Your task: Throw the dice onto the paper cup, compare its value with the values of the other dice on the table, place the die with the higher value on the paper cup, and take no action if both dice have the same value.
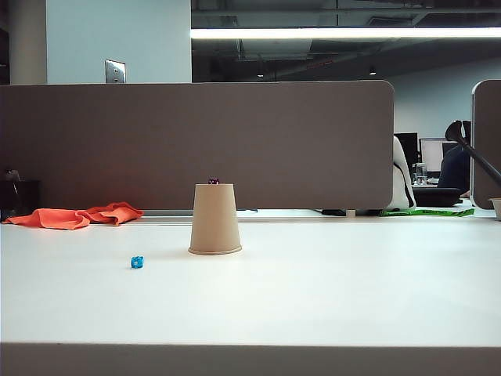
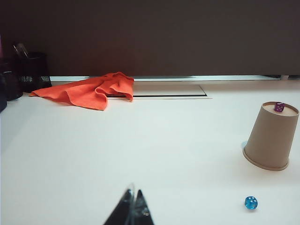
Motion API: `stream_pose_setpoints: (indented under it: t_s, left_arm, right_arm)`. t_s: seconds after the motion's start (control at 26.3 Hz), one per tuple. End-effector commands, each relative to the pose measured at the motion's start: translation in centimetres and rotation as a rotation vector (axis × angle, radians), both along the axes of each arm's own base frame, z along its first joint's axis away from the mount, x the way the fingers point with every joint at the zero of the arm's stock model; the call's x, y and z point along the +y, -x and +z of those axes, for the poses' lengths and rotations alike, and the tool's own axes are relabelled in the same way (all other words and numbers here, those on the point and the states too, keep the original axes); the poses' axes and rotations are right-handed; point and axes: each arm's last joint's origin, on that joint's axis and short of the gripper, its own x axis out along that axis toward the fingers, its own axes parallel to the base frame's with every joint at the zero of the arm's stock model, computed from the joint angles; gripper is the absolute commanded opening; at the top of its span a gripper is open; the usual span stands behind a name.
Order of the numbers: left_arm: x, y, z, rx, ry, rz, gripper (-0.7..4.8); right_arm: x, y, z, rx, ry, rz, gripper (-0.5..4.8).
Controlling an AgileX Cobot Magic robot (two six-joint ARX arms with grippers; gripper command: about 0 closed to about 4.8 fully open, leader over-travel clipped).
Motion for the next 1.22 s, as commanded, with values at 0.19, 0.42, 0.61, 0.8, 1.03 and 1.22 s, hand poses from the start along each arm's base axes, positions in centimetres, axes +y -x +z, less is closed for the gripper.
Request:
stream_pose_setpoints:
  t_s: [0.19,0.42,0.61,0.8,1.03,1.22]
  left_arm:
    - [0.0,0.0,0.2,-0.011,0.000,-0.003,-0.05]
    - [0.0,0.0,0.2,-0.011,0.000,-0.003,-0.05]
    - [0.0,0.0,0.2,-0.011,0.000,-0.002,-0.05]
    - [0.0,0.0,0.3,-0.021,-0.001,-0.020,-0.05]
    - [-0.3,0.1,0.4,-0.031,-0.006,-0.104,-0.05]
    - [-0.3,0.1,0.4,-0.032,-0.008,-0.109,-0.05]
  right_arm:
    - [0.0,0.0,0.1,-0.012,0.001,-0.001,-0.01]
    - [0.0,0.0,0.1,-0.012,0.001,-0.001,-0.01]
    - [0.0,0.0,0.2,-0.025,0.001,-0.001,-0.01]
    - [0.0,0.0,0.7,-0.069,-0.003,0.008,-0.01]
    - [0.1,0.3,1.8,-0.082,-0.002,0.027,-0.01]
    - [0.0,0.8,3.4,-0.085,0.013,0.026,-0.01]
